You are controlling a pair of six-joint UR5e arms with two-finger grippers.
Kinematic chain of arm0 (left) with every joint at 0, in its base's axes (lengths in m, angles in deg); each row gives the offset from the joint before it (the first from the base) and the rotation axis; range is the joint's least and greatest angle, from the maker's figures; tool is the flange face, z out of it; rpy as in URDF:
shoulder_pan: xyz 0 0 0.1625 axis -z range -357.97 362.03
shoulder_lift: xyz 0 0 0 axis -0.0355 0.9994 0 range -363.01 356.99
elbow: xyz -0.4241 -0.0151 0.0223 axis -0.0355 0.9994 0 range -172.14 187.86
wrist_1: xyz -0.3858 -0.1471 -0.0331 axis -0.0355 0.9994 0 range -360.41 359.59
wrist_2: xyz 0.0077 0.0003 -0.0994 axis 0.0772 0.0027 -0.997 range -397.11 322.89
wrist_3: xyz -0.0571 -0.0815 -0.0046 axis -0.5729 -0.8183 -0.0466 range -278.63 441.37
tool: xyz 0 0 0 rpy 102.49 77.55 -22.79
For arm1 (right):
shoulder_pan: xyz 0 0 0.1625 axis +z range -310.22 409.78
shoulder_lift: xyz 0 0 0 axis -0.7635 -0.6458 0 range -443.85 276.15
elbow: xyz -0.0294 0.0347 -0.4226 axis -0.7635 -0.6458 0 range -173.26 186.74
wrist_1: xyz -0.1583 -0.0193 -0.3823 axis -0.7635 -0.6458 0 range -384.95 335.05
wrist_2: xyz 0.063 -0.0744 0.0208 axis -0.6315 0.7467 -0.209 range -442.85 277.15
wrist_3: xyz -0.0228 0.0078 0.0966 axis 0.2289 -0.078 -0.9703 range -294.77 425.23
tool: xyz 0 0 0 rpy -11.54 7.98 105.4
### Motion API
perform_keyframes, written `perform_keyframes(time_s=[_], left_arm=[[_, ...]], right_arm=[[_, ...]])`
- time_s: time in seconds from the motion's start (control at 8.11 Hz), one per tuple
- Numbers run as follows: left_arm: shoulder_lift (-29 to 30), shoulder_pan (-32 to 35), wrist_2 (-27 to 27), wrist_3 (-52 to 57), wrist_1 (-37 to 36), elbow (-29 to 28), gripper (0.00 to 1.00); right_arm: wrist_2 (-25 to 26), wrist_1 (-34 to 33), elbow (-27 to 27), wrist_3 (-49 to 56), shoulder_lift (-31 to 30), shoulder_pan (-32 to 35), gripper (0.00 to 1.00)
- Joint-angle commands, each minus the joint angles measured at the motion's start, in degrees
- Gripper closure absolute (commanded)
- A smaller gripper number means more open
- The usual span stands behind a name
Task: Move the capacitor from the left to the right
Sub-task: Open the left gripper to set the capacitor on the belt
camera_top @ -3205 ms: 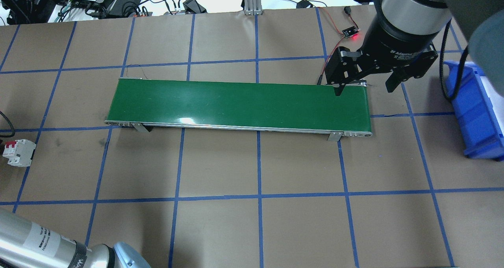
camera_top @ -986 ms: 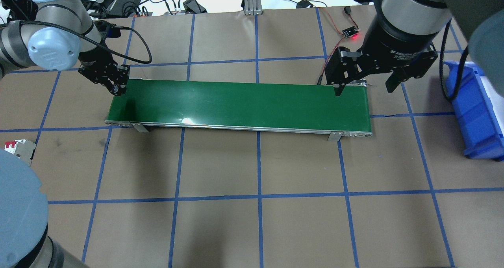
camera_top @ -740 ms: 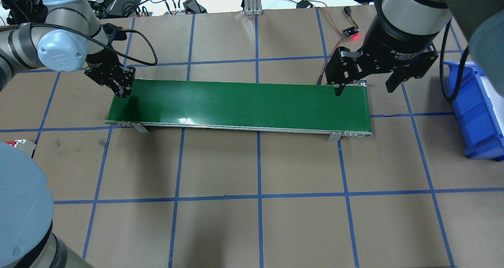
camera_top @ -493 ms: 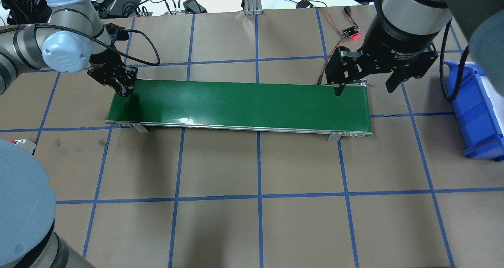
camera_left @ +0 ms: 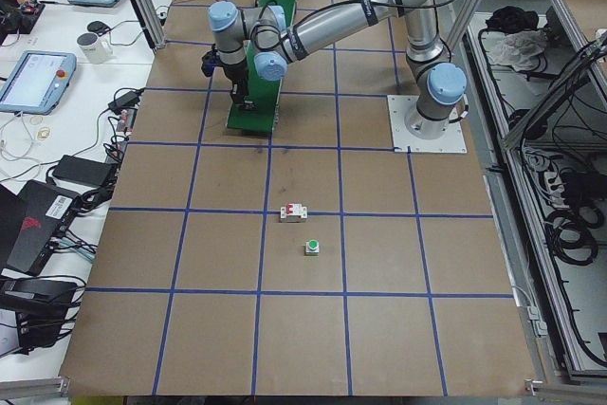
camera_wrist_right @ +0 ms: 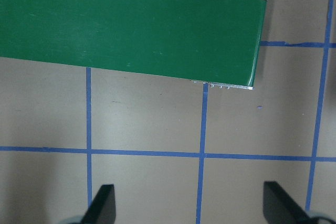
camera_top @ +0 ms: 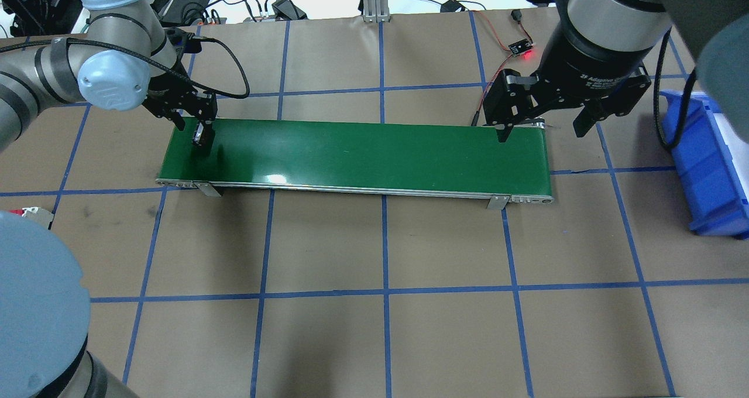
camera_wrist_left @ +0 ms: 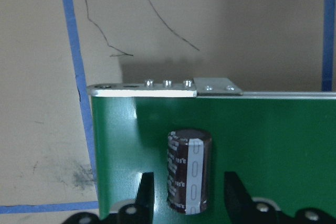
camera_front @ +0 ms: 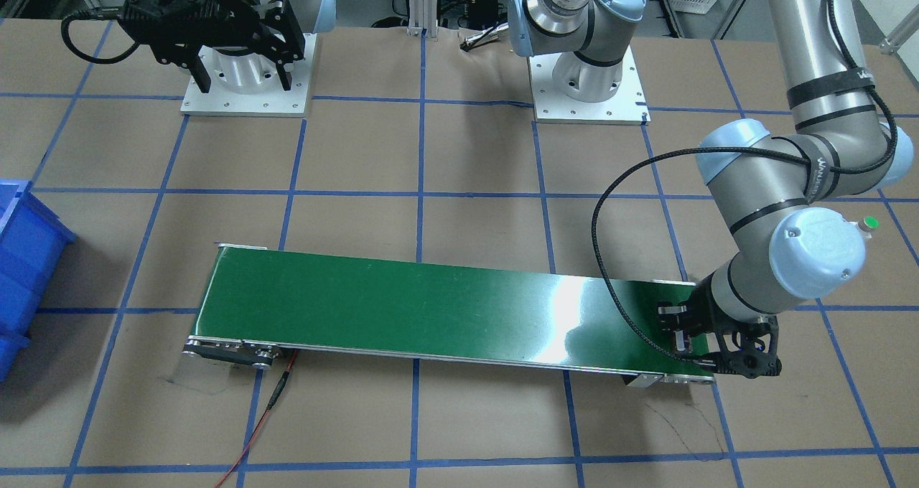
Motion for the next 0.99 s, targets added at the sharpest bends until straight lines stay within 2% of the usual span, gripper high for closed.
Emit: perform_keyframes(time_s=[0.0, 0.25, 0.37, 0.62, 0.74, 0.86], left_arm=[[-1.54, 3.10, 0.56, -6.79, 1.71, -0.53, 0.00], [-6.18, 4.43, 0.74, -7.61, 9.43, -1.49, 0.00], [-9.61, 6.09, 0.74, -7.70, 13.98, -2.89, 0.00], [-17.25, 9.61, 0.66, -8.13, 17.09, -6.67, 0.00], [-19.29, 9.80, 0.66, -10.05, 20.15, -6.86, 0.00], [-20.18, 9.80, 0.74, -10.16, 20.27, -7.21, 0.00]], right_arm=[[-0.09, -0.17, 0.00, 0.27, 0.52, 0.00, 0.00], [-0.35, -3.06, 0.09, 0.27, 2.53, -0.09, 0.00], [-0.35, -7.25, 0.09, 0.27, 5.16, -0.09, 0.00], [0.35, -12.97, 1.92, 0.97, 12.61, -0.17, 0.00], [0.44, -18.84, 3.67, 1.32, 15.96, -0.18, 0.00], [0.44, -22.81, 4.82, 1.24, 19.04, -0.18, 0.00]])
